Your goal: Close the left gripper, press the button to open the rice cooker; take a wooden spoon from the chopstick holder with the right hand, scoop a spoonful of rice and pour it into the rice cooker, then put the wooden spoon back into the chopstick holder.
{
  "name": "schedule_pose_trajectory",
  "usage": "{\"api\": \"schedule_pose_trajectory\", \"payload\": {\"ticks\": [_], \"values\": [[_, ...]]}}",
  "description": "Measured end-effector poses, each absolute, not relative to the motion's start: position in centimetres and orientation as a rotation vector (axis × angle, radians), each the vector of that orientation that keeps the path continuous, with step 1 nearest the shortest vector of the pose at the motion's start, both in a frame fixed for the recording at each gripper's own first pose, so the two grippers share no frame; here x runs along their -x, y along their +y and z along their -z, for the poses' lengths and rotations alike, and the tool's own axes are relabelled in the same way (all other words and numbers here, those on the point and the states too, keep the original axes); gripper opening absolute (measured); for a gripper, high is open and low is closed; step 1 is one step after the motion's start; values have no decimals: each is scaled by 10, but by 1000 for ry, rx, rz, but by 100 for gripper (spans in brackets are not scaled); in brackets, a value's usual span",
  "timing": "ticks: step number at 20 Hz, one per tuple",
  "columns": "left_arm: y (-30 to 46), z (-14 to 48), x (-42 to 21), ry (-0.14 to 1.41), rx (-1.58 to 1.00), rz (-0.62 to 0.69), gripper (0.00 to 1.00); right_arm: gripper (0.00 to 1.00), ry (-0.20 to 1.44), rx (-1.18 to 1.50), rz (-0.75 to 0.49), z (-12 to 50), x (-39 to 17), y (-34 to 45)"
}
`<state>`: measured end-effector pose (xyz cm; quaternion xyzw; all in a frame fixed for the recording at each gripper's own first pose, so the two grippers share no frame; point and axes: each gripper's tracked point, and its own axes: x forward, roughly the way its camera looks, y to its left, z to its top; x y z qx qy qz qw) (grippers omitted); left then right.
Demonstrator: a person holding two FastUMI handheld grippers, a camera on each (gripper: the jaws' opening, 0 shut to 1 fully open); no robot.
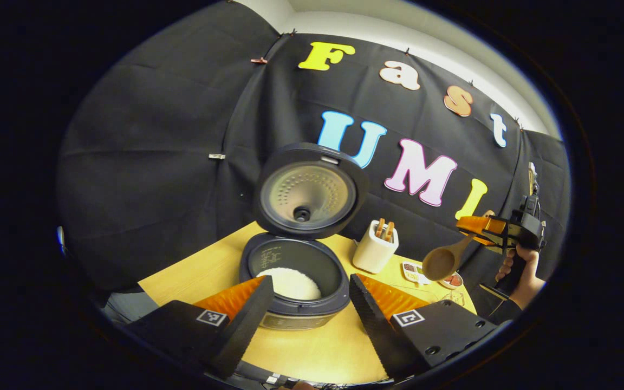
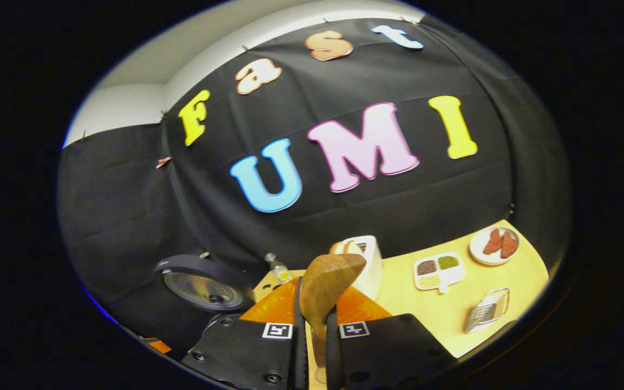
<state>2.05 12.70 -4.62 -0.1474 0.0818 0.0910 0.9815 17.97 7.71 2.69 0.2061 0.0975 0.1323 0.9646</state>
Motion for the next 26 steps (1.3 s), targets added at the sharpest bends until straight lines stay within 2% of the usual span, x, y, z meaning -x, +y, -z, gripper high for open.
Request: {"api": "schedule_pose_trajectory", "payload": {"ticks": [1, 2, 3, 4, 12, 14, 15, 20, 26], "values": [[121, 45, -26, 167, 288, -177, 92, 17, 193, -433, -222, -25, -185, 51], [114, 40, -29, 163, 281, -173, 95, 17, 190, -451, -176, -23, -191, 24], [109, 37, -32, 157, 274, -174, 95, 12, 186, -471, -136, -21, -196, 0], [104, 34, -35, 154, 272, -176, 95, 17, 185, -491, -98, -18, -198, -22], [87, 22, -54, 164, 234, -256, 96, 17, 204, -557, 141, 34, -210, -152], [91, 16, -54, 154, 220, -304, 92, 17, 210, -560, 181, 46, -216, -174], [92, 13, -54, 148, 206, -330, 95, 17, 217, -562, 200, 55, -217, -183], [101, 2, -52, 136, 170, -427, 95, 17, 277, -586, 244, 101, -227, -204], [97, -1, -52, 135, 184, -475, 95, 17, 351, -575, 277, 155, -242, -207]]}}
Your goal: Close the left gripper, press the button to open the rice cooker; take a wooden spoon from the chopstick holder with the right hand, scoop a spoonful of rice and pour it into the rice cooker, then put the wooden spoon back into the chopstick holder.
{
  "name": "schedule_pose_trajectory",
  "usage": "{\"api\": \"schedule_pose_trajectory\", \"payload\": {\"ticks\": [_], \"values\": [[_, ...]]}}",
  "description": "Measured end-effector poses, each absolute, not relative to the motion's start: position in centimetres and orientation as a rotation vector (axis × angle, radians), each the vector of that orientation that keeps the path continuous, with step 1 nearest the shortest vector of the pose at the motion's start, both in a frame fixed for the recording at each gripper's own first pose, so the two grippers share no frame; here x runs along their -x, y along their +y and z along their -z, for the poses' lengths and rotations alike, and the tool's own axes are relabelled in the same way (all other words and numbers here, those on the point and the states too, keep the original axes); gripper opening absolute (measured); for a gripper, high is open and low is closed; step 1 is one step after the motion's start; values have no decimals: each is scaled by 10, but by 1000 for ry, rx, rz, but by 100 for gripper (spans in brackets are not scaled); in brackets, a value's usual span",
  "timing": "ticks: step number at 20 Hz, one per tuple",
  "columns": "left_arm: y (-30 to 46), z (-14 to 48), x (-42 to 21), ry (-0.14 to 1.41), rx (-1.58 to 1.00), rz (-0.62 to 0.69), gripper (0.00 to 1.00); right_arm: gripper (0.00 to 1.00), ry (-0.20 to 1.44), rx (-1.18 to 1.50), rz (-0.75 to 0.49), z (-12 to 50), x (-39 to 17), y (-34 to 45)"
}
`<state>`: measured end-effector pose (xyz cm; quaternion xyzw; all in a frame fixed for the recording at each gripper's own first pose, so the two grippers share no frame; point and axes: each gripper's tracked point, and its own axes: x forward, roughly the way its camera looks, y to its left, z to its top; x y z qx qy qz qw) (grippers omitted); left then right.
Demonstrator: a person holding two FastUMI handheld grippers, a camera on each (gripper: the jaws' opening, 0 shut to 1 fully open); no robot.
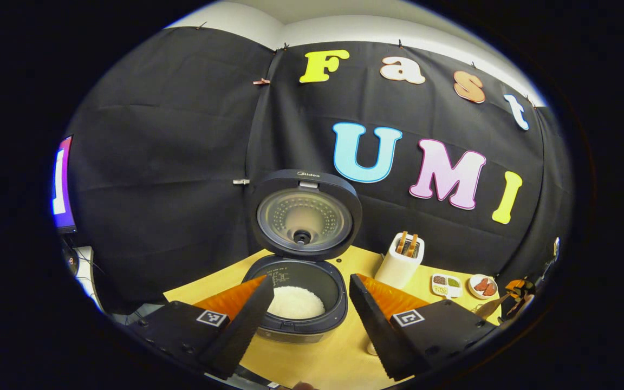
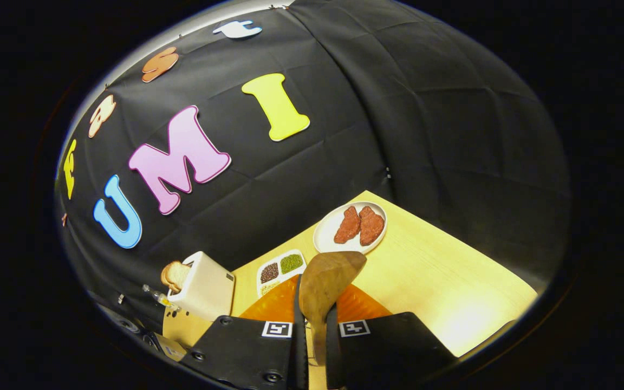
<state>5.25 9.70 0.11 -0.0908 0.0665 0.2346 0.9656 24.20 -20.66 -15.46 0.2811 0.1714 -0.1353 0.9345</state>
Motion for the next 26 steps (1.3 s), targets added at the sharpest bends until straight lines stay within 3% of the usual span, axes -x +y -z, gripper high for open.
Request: {"api": "schedule_pose_trajectory", "payload": {"ticks": [5, 7, 8, 13, 14, 18, 20, 26], "values": [[108, -13, -49, 119, 174, -515, 95, 17, 381, -631, 322, 192, -250, -207], [113, -20, -47, 107, 158, -529, 95, 12, 401, -645, 348, 205, -250, -208], [115, -25, -47, 97, 145, -532, 95, 18, 410, -647, 350, 208, -248, -206], [125, -61, -58, 16, 60, -503, 95, 21, 412, -616, 327, 203, -238, -196], [127, -71, -61, -8, 45, -495, 95, 27, 417, -604, 326, 202, -235, -196], [137, -90, -77, -85, -8, -461, 95, 88, 407, -567, 325, 186, -211, -196], [145, -101, -87, -120, -35, -440, 95, 99, 390, -530, 337, 175, -193, -201], [172, -131, -139, -216, -118, -360, 92, 98, 328, -437, 406, 136, -123, -210]]}}
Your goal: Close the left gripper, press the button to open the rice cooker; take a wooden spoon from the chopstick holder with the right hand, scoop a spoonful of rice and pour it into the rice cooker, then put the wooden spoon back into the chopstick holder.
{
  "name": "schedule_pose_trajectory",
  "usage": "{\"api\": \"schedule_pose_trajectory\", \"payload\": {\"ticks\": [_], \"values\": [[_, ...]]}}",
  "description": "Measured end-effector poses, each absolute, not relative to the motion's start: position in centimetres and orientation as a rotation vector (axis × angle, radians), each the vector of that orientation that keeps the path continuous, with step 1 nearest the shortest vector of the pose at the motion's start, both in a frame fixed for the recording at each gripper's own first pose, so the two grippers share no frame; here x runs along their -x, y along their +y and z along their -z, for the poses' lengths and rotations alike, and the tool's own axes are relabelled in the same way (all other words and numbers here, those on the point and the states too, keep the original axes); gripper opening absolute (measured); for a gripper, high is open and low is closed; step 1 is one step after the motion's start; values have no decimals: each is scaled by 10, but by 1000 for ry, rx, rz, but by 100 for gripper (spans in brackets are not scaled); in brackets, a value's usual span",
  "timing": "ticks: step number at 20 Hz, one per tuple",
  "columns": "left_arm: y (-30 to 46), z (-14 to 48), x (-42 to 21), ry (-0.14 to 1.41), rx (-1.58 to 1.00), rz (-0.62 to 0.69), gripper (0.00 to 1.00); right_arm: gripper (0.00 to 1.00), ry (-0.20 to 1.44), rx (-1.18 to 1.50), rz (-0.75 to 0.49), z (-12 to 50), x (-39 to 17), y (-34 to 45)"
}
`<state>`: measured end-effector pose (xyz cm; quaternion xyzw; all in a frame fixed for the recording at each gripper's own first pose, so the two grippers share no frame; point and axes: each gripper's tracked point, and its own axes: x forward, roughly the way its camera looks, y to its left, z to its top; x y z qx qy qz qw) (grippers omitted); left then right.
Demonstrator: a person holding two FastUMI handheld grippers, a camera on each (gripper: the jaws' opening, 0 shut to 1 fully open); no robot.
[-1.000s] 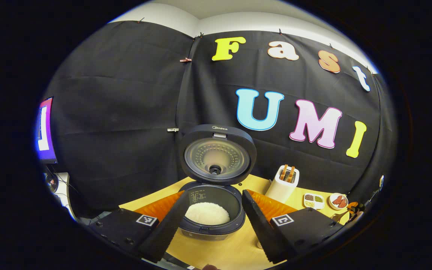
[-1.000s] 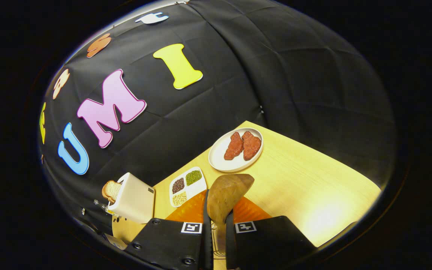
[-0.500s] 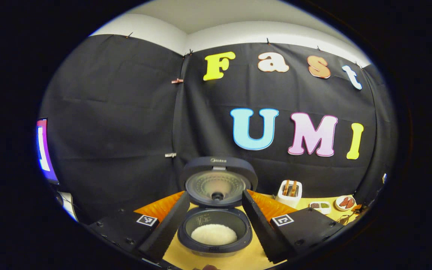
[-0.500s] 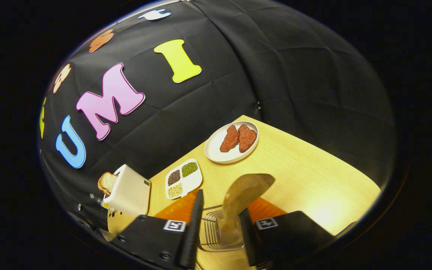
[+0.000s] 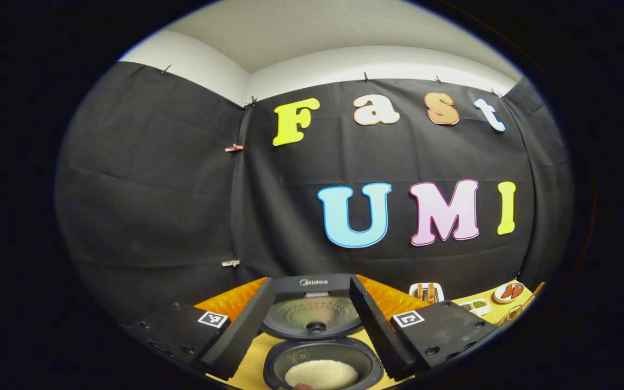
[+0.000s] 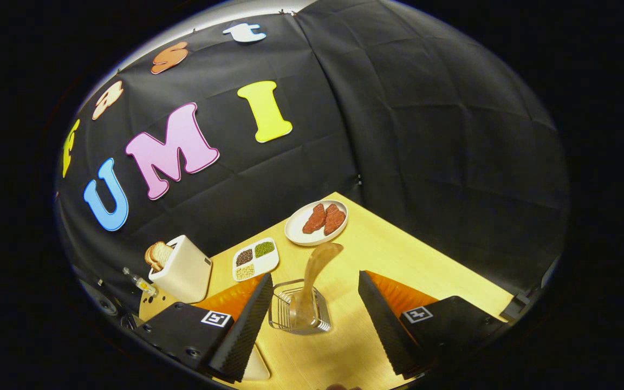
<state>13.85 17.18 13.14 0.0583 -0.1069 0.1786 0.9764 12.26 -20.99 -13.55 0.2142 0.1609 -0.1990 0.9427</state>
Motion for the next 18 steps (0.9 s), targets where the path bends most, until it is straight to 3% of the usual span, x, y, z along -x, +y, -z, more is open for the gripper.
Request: {"api": "schedule_pose_trajectory", "payload": {"ticks": [9, 12, 18], "values": [[186, -161, -236, -311, -218, -257, 93, 98, 252, -329, 477, 96, -32, -192], [191, -150, -254, -272, -200, -251, 99, 98, 225, -310, 459, 79, -21, -175], [205, -115, -262, -118, -147, -274, 95, 98, 175, -250, 388, 52, -26, -148]]}}
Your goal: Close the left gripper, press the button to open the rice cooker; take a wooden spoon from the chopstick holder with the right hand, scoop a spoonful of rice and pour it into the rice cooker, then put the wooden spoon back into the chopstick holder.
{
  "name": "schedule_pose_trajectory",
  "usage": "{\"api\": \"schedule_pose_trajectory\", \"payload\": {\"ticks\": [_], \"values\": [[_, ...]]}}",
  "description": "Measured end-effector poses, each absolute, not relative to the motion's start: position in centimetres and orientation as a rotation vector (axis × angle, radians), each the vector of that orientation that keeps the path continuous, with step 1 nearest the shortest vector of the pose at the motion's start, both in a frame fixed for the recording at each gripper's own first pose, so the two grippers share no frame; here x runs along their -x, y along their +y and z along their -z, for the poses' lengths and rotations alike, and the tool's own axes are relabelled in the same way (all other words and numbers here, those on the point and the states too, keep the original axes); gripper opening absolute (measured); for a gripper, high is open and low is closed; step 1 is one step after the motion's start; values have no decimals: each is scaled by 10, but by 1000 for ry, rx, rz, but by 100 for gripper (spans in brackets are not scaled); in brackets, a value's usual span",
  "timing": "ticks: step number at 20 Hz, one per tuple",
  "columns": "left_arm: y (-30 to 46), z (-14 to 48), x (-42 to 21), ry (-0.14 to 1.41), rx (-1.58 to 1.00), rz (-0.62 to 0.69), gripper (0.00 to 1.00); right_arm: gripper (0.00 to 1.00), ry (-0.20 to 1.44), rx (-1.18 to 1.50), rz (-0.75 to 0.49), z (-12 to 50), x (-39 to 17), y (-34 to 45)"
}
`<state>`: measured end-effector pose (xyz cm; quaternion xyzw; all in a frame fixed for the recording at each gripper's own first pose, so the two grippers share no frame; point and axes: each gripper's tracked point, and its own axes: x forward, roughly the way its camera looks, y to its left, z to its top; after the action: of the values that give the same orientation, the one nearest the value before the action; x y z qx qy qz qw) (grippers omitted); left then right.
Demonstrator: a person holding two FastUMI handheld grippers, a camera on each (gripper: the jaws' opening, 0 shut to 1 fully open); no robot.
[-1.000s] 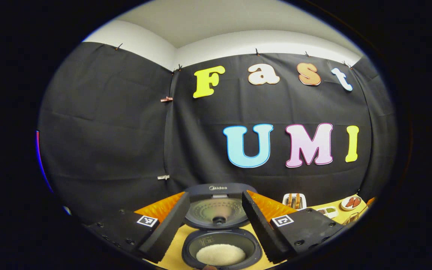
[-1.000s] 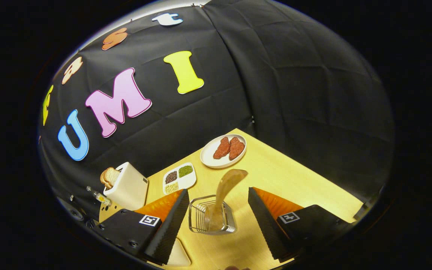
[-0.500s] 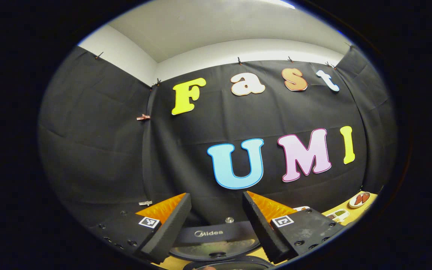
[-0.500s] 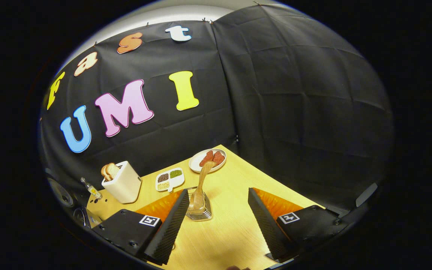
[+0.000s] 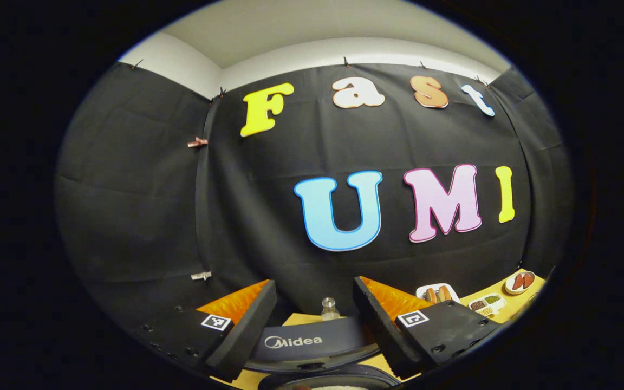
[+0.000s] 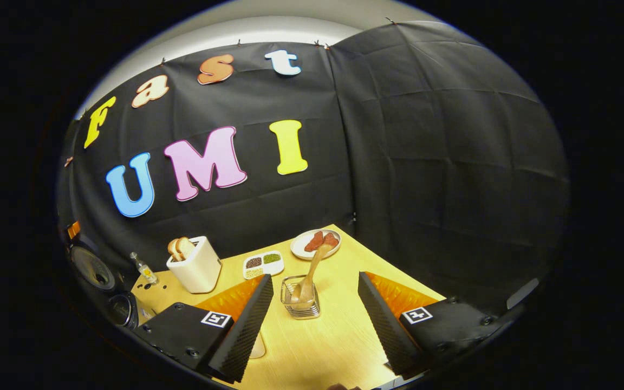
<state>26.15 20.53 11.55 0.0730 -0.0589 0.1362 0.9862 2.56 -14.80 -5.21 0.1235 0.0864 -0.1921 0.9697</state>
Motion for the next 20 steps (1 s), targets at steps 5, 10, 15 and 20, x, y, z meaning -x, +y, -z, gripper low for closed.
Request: {"api": "schedule_pose_trajectory", "payload": {"ticks": [5, 10, 15, 20], "values": [[204, -114, -258, -47, -148, -300, 99, 98, 187, -248, 315, 58, -46, -134], [192, -91, -233, 57, -94, -314, 100, 98, 219, -282, 256, 69, -61, -128], [178, -54, -197, 206, 7, -379, 100, 98, 250, -280, 191, 80, -71, -121], [170, -2, -167, 327, 44, -437, 99, 99, 301, -272, 125, 94, -74, -118]]}}
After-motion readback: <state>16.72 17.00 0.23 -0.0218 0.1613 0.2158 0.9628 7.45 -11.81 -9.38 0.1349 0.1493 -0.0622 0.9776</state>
